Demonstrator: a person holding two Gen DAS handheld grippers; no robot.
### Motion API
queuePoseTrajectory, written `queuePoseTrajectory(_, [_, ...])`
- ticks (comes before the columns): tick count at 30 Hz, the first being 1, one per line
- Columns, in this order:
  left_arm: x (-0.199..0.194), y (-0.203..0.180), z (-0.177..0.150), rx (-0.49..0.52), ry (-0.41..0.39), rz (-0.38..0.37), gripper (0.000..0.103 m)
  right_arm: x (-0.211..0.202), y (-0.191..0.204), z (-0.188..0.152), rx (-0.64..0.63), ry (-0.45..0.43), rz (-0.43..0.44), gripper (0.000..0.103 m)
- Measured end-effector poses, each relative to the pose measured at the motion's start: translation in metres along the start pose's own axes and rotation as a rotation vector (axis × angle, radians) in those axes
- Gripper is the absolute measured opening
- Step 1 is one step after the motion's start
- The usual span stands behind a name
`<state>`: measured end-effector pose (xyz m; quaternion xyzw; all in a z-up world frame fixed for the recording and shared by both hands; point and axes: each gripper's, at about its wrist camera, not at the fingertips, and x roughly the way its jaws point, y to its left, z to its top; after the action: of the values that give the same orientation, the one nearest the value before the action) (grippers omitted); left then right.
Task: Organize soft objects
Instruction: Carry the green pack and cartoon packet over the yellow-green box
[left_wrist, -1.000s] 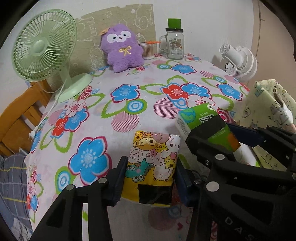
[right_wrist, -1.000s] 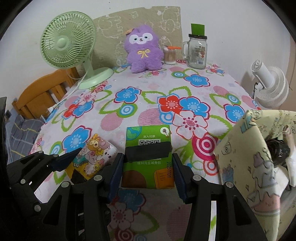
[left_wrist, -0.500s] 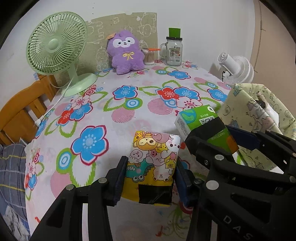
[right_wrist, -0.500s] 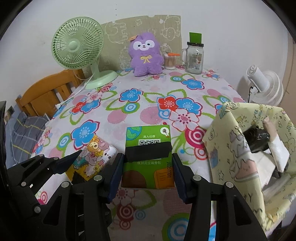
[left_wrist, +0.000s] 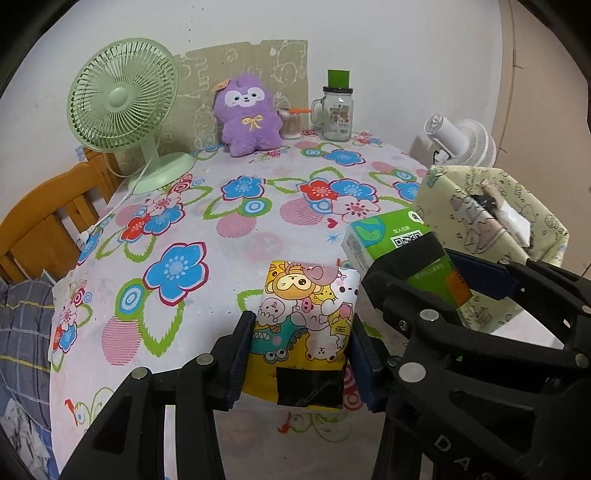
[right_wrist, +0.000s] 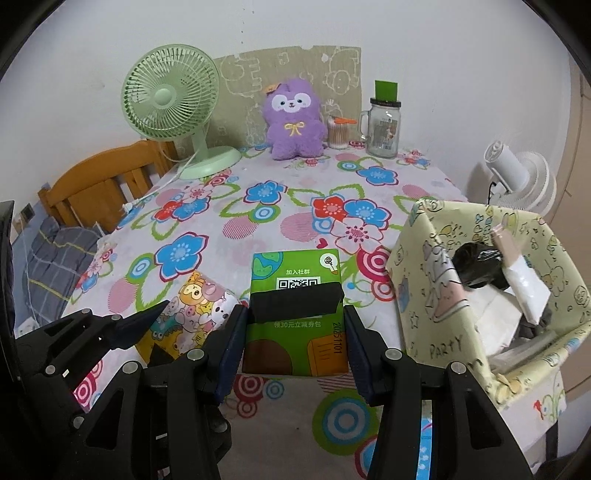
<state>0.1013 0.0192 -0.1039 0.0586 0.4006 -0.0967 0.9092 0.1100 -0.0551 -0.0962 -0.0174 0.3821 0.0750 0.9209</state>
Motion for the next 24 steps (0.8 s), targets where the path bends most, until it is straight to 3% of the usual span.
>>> queuePoseTrajectory(24, [-0.048, -0.025, 0.010, 0.018, -0.086, 0.035, 0.050, -0.054, -0.012, 0.008, -0.015, -0.092, 0.010, 0.055])
